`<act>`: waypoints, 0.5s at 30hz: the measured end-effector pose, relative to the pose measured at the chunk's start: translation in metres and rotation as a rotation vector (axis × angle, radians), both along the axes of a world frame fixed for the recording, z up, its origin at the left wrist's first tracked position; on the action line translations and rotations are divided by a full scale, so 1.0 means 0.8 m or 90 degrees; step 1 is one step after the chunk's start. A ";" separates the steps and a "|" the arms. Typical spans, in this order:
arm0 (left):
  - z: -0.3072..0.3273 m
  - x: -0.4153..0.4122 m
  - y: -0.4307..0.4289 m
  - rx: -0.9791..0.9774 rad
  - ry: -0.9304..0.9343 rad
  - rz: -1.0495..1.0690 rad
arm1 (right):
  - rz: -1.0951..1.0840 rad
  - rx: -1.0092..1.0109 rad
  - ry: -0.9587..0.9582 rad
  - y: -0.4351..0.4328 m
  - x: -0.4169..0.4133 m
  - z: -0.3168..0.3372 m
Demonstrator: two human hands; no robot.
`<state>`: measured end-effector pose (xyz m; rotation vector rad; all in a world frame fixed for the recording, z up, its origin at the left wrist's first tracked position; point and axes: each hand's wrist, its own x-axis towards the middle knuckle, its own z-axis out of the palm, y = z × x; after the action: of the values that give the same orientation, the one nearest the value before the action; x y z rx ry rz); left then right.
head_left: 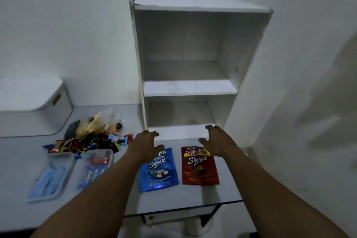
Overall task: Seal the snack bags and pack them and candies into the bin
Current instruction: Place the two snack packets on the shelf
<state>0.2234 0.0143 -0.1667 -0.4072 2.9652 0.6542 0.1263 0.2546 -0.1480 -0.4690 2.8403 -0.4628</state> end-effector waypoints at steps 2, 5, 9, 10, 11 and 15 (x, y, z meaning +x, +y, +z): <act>-0.032 -0.010 -0.007 -0.005 -0.033 0.019 | 0.011 0.013 -0.041 -0.007 -0.020 -0.035; -0.082 -0.028 -0.015 0.008 -0.089 0.046 | 0.024 0.029 -0.088 -0.009 -0.048 -0.092; -0.148 -0.050 -0.024 0.014 -0.142 0.111 | 0.035 0.065 -0.129 0.002 -0.081 -0.162; -0.160 -0.056 -0.025 0.011 -0.151 0.124 | 0.038 0.072 -0.136 0.005 -0.090 -0.177; -0.170 -0.061 -0.024 0.006 -0.158 0.134 | 0.039 0.077 -0.139 0.007 -0.100 -0.190; -0.196 -0.077 -0.026 -0.019 -0.205 0.187 | 0.056 0.134 -0.172 0.008 -0.129 -0.232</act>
<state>0.1621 -0.0061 -0.3238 -0.8730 2.6338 0.5110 0.0234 0.2606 -0.3335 -0.4508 2.5591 -0.1912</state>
